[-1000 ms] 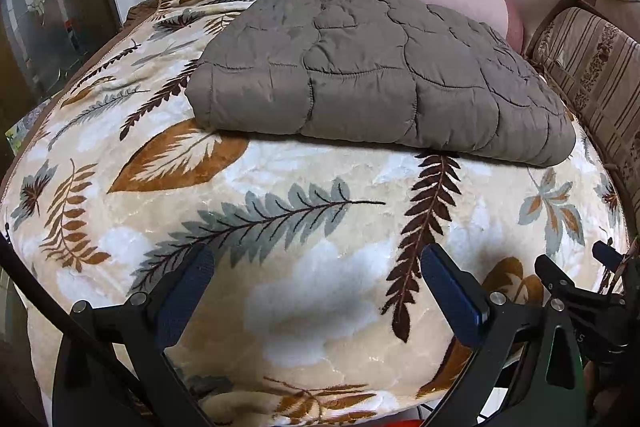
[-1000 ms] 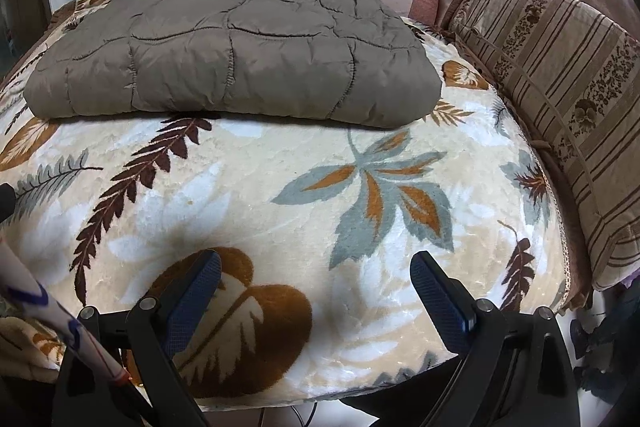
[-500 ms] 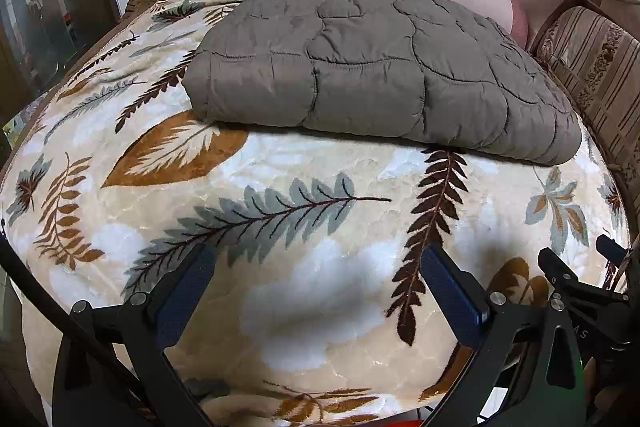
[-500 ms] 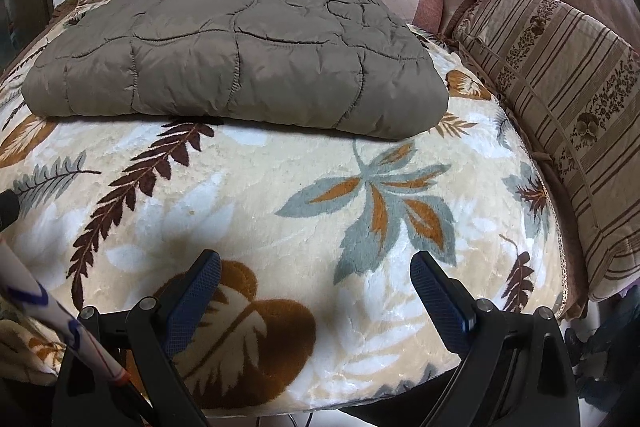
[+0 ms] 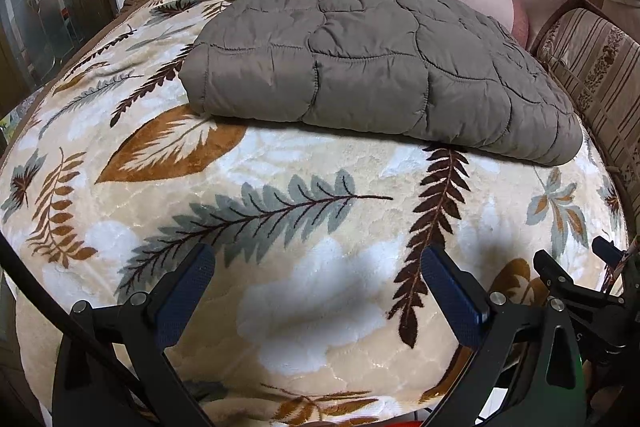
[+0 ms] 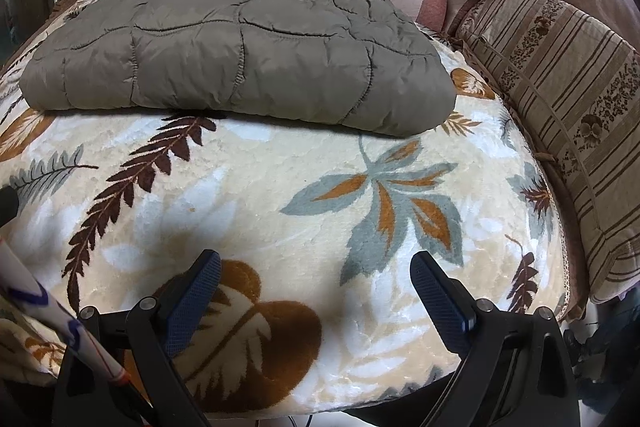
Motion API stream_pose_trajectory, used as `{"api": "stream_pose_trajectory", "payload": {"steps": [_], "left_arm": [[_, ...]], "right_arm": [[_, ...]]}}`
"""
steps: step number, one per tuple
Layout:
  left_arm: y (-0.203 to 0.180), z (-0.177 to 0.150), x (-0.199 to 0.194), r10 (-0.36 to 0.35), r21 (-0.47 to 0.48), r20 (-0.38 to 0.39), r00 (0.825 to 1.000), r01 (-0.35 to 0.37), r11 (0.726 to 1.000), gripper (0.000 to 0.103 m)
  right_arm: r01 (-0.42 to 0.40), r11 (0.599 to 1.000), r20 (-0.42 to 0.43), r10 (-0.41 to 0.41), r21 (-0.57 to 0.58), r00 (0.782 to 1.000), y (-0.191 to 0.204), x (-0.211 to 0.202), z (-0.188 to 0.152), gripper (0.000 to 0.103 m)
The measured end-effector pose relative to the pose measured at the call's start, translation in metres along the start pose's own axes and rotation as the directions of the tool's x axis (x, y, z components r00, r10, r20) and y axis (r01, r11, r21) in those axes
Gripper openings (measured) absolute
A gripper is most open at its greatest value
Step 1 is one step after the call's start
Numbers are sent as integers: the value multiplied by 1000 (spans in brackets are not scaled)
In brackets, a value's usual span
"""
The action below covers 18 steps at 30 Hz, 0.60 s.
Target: Fold large clothes
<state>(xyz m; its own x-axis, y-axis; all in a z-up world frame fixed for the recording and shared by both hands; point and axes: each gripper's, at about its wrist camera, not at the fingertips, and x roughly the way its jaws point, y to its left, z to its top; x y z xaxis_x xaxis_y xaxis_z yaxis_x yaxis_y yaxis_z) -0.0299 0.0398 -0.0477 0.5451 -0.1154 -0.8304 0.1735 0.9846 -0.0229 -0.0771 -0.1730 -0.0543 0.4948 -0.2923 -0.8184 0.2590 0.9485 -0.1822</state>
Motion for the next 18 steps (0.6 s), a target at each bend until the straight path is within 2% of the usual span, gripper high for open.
{"api": "stream_pose_trajectory", "payload": {"steps": [18], "left_arm": [[0,-1,2,-2,-3,-2,1000,2,1000,102]], "right_arm": [[-9,1000,1,9,0,1000,3,1,1,97]]}}
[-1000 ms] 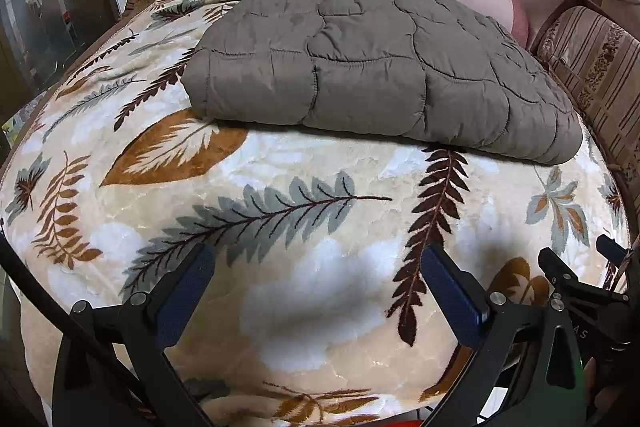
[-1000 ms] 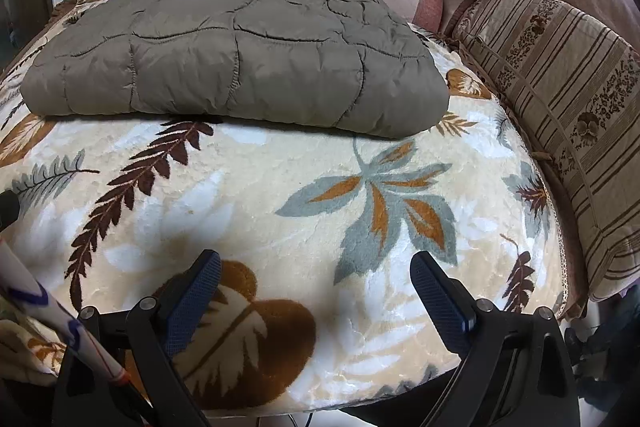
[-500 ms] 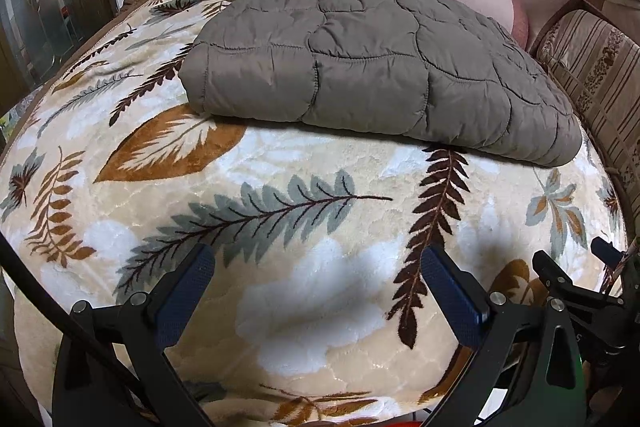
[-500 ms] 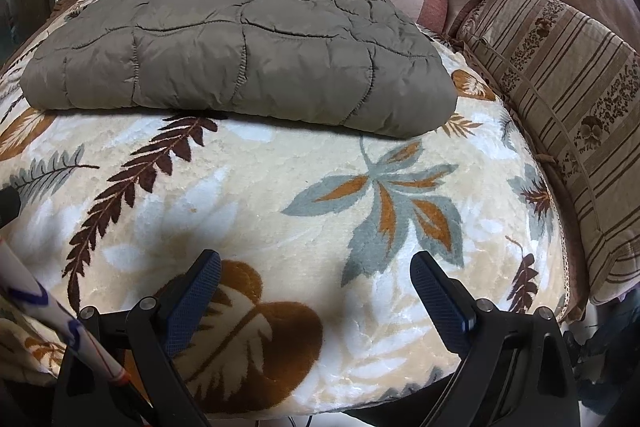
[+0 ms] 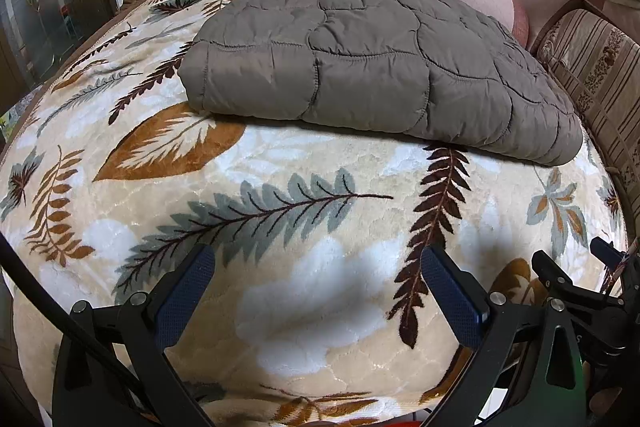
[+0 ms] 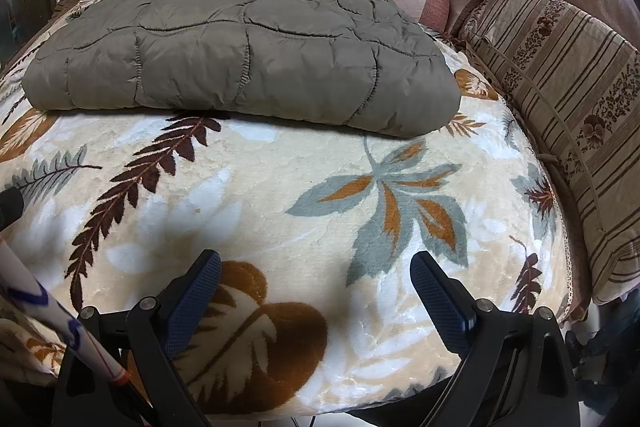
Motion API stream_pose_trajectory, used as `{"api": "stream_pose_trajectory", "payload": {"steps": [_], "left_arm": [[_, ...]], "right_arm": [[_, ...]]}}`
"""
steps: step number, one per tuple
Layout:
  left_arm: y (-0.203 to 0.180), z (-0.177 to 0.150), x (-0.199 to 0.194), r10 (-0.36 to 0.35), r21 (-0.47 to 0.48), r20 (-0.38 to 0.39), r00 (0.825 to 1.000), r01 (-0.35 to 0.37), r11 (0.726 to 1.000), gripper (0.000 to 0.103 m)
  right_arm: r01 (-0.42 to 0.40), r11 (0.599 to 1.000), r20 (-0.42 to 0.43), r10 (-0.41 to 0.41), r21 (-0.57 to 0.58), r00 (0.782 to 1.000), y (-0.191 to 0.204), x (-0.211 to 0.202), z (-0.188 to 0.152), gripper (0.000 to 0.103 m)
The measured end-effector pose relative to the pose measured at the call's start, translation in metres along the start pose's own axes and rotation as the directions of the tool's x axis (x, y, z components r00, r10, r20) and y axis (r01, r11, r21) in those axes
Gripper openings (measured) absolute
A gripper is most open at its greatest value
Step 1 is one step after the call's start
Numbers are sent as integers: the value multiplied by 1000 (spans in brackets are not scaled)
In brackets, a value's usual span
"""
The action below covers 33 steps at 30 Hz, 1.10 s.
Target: Fold large clothes
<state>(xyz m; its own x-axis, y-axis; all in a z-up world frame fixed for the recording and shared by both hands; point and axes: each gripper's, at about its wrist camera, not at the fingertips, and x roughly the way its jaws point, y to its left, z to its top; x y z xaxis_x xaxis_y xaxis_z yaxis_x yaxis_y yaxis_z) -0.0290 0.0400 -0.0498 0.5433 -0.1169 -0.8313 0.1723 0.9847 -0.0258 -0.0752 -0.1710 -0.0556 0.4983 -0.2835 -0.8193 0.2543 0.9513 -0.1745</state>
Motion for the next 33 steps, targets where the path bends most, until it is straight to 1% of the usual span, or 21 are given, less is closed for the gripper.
{"api": "stream_pose_trajectory", "payload": {"steps": [33], "left_arm": [[2,-2,3,4,-1,-4,1000,-4,1000,102]], "right_arm": [[-21,1000,-1,21,-13,1000,7,0,-1,97]]}}
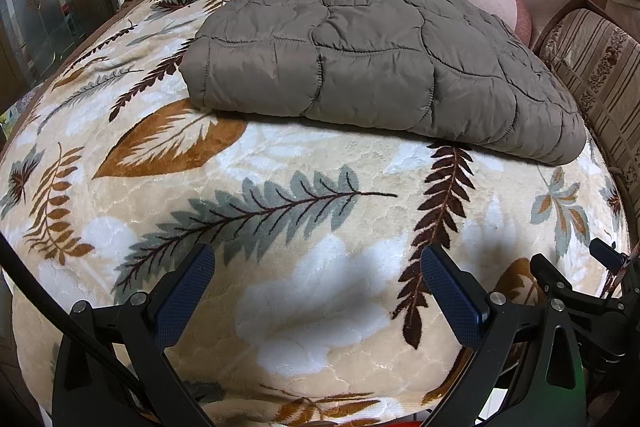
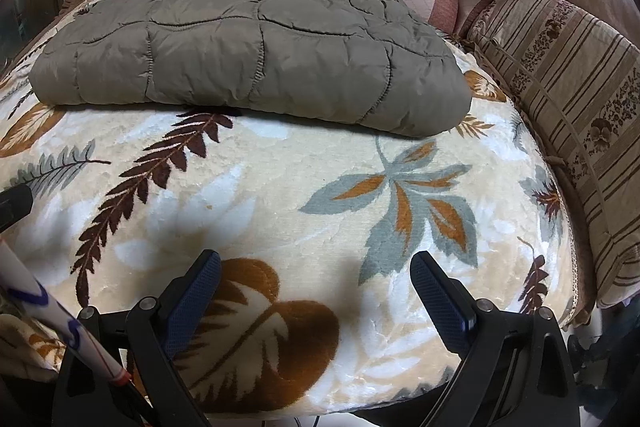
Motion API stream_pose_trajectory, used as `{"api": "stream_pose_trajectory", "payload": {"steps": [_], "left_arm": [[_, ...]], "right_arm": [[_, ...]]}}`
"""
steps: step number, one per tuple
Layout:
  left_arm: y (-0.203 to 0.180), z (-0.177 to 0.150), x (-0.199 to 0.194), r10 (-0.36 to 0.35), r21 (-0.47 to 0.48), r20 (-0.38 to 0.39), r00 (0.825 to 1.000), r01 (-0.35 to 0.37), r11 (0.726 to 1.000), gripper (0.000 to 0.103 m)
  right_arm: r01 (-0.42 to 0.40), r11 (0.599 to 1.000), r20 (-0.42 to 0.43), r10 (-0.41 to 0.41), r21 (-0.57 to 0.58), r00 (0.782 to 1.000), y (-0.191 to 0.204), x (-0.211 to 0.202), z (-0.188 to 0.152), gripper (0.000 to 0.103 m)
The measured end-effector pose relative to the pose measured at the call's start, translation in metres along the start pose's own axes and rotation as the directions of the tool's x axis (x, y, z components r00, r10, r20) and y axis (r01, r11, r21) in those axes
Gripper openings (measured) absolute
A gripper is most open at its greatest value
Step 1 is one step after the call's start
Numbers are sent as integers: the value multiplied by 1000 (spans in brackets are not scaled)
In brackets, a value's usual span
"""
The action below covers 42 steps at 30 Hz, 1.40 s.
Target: Fold large clothes
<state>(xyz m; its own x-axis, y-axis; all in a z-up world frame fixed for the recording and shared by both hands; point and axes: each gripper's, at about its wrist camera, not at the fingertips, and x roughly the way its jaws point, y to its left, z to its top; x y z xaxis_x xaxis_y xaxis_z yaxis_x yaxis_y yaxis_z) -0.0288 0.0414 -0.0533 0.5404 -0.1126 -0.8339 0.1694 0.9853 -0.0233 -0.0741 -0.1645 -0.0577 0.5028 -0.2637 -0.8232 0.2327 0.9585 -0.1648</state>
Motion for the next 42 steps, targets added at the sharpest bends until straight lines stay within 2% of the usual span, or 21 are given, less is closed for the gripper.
{"api": "stream_pose_trajectory", "payload": {"steps": [42], "left_arm": [[3,-1,6,1,-1,-16,1000,-1,1000,102]], "right_arm": [[-9,1000,0,9,-4,1000,3,3,0,98]]}}
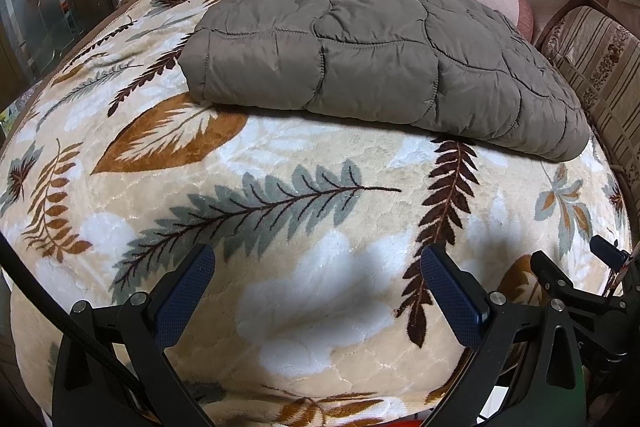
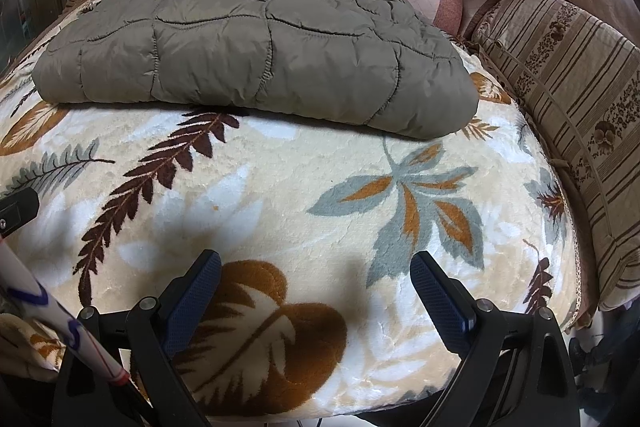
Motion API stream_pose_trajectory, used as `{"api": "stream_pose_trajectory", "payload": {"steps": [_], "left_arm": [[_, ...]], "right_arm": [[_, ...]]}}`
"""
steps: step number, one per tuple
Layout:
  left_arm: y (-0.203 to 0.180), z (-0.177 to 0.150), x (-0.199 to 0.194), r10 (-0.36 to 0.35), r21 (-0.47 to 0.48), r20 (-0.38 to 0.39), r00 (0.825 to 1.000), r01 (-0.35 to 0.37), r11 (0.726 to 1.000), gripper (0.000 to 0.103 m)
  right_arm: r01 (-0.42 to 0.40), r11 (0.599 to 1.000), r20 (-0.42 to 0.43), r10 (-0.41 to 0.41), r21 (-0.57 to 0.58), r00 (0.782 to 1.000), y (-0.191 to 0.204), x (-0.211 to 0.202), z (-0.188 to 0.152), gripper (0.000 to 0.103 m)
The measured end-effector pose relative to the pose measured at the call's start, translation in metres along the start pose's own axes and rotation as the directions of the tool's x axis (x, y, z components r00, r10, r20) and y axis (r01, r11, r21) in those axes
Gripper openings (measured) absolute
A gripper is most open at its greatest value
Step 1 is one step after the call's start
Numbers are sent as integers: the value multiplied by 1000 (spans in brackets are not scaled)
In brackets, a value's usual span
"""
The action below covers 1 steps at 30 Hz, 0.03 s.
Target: Fold large clothes
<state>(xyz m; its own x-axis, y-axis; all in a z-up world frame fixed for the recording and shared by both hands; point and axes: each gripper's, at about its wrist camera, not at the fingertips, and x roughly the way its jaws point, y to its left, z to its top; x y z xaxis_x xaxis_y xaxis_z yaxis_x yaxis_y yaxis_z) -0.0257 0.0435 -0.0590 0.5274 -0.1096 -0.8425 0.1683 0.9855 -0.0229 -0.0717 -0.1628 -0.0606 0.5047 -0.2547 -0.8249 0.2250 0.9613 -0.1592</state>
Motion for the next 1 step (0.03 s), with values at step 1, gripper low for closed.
{"api": "stream_pose_trajectory", "payload": {"steps": [1], "left_arm": [[0,0,0,-1,0,-1,1000,1,1000,102]], "right_arm": [[0,1000,-1,0,0,1000,0,0,0,98]]}}
